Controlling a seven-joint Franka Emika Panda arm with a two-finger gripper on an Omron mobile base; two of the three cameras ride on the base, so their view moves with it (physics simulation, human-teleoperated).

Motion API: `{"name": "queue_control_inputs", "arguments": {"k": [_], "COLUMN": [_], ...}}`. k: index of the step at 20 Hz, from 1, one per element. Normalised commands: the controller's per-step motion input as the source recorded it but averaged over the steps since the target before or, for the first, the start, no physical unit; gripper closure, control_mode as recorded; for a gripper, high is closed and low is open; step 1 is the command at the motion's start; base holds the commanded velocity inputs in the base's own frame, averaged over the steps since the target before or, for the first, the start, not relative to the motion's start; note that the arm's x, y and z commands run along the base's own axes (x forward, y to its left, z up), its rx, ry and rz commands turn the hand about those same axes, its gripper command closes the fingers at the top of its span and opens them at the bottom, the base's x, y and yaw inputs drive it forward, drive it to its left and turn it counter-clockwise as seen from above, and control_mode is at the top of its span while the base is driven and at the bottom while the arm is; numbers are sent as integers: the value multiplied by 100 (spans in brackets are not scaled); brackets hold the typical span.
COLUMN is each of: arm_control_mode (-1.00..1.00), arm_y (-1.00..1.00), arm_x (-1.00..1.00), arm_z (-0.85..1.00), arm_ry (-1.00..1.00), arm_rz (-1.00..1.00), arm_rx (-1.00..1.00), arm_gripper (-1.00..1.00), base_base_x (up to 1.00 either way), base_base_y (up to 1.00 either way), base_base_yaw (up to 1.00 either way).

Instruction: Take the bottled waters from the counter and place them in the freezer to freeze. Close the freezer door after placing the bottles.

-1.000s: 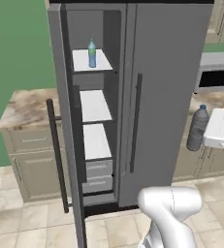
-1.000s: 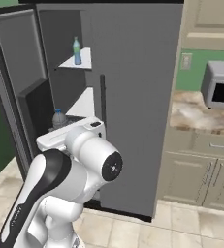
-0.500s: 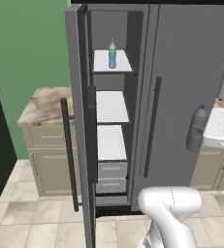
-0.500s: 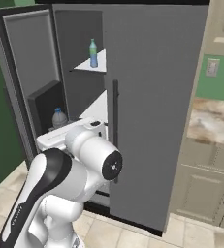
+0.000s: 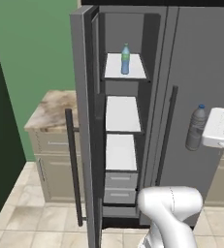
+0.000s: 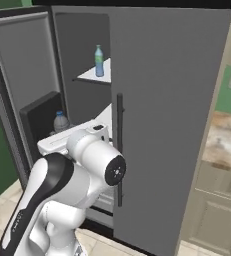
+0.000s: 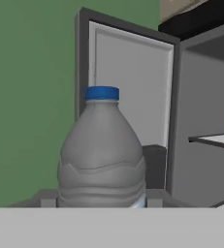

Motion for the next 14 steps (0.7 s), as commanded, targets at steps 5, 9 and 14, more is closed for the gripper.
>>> {"name": "queue_control_inputs", "arguments": {"k": [5,9,14], "arm_control_mode": [100,100,100], "arm_y": [0,0,0], "arm_x": [0,0,0], "arm_z": [0,0,0], "arm_ry": [0,0,0], "arm_rz": [0,0,0], "arm_rx": [0,0,0], "arm_gripper": [100,100,100], "base_base_x": [27,28,49], "base_base_y": [0,0,0], "base_base_yaw": [7,5,8]}}
